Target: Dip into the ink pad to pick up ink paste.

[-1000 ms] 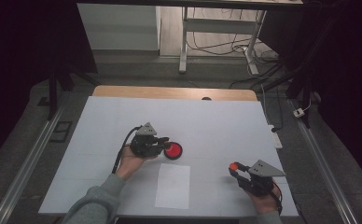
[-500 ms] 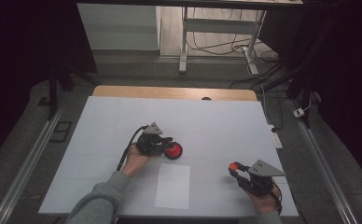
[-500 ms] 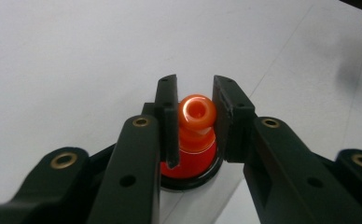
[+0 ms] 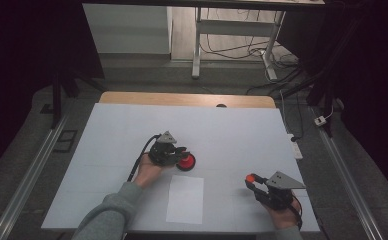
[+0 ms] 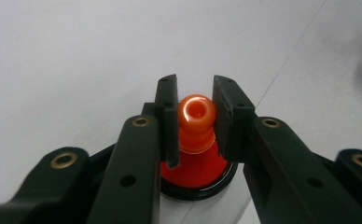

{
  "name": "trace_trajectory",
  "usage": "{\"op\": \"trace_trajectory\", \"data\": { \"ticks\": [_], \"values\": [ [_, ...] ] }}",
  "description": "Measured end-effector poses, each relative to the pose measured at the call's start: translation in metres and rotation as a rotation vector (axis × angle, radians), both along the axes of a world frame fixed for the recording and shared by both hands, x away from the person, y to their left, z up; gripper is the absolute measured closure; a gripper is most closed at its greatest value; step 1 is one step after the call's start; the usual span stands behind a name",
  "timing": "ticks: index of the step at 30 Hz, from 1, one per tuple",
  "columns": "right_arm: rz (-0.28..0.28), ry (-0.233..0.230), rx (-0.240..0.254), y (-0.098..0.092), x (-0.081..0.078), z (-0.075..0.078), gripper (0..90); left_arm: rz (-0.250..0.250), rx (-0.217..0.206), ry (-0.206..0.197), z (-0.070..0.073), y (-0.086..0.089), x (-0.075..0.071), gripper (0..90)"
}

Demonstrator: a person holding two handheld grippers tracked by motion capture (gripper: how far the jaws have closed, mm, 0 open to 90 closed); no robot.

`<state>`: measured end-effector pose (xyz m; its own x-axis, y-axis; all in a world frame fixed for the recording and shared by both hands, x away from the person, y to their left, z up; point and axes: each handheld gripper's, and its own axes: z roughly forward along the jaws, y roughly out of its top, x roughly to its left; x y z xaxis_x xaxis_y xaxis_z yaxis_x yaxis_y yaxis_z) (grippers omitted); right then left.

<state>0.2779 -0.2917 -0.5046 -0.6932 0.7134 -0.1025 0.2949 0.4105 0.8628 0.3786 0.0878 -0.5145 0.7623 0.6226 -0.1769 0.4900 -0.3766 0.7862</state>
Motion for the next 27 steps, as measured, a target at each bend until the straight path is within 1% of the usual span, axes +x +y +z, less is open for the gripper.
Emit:
{"op": "trace_trajectory", "data": {
  "ticks": [15,18,20,27],
  "values": [
    [0.000,-0.001,-0.001,-0.0006,0.0000,0.0003,64.7,-0.007,0.029,0.007,-0.0036,-0.0032,-0.0011,72.4],
    [0.001,-0.001,0.002,-0.0006,0.0001,0.0003,64.7,-0.009,0.042,0.010,-0.0056,-0.0037,-0.0009,72.5],
    [0.000,-0.001,0.002,-0.0009,0.0000,0.0005,64.7,-0.003,0.038,0.009,-0.0066,-0.0040,-0.0011,72.5],
    [0.000,-0.001,0.001,-0.0010,0.0001,0.0004,64.7,-0.010,0.056,-0.005,-0.0070,-0.0047,-0.0026,72.5]
  ]
}}
